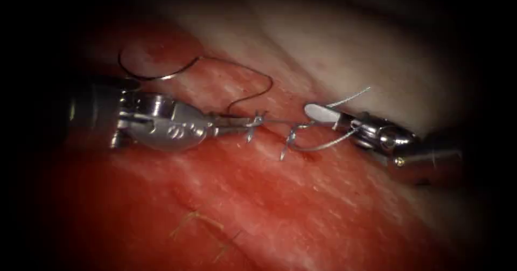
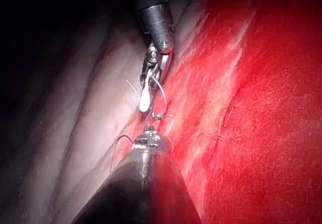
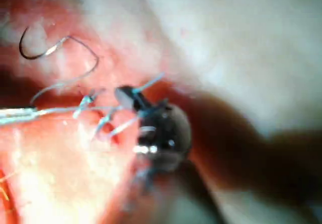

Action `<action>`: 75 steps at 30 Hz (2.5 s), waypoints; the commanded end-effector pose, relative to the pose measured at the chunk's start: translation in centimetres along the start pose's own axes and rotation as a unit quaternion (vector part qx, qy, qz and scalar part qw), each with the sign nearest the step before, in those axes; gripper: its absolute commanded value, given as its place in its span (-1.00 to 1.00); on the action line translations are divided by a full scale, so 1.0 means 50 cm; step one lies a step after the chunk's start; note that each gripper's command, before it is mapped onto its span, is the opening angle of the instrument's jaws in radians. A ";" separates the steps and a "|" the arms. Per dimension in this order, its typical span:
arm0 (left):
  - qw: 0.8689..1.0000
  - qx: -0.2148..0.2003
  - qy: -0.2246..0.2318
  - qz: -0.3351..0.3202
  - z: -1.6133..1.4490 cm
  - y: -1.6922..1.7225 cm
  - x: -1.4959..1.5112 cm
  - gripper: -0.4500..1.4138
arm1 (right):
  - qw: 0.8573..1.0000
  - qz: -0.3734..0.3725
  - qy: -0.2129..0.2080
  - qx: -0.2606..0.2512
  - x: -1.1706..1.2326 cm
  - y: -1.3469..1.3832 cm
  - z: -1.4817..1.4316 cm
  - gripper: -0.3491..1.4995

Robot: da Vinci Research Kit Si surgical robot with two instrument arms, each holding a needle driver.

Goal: Wound Closure

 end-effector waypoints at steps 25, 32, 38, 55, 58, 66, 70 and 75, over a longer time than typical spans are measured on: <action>0.997 0.023 -0.028 -0.065 0.0232 -0.0382 -0.0225 -1.00 | 0.724 -0.668 -0.092 0.143 -0.0101 -0.0132 -0.0012 -1.00; 0.996 0.030 -0.031 -0.081 0.0276 -0.0446 -0.0267 -1.00 | 0.671 -0.702 -0.119 0.206 -0.0149 -0.0207 -0.0024 -1.00; 0.995 0.040 -0.030 -0.087 0.0297 -0.0483 -0.0303 -1.00 | 0.664 -0.700 -0.123 0.235 -0.0148 -0.0237 -0.0047 -1.00; 0.995 0.046 -0.018 -0.091 0.0404 -0.0562 -0.0367 -1.00 | 0.636 -0.725 -0.092 0.247 -0.0154 -0.0235 -0.0043 -1.00; 0.995 0.049 -0.016 -0.086 0.0435 -0.0570 -0.0387 -1.00 | 0.636 -0.727 -0.093 0.244 -0.0156 -0.0232 -0.0052 -1.00; 0.995 0.052 -0.015 -0.085 0.0490 -0.0560 -0.0458 -1.00 | 0.630 -0.731 -0.099 0.245 -0.0182 -0.0235 -0.0077 -1.00; 0.995 0.051 -0.016 -0.081 0.0497 -0.0556 -0.0482 -1.00 | 0.628 -0.732 -0.104 0.243 -0.0188 -0.0232 -0.0076 -1.00; 0.995 0.050 -0.015 -0.081 0.0490 -0.0541 -0.0488 -1.00 | 0.629 -0.733 -0.103 0.237 -0.0179 -0.0223 -0.0068 -1.00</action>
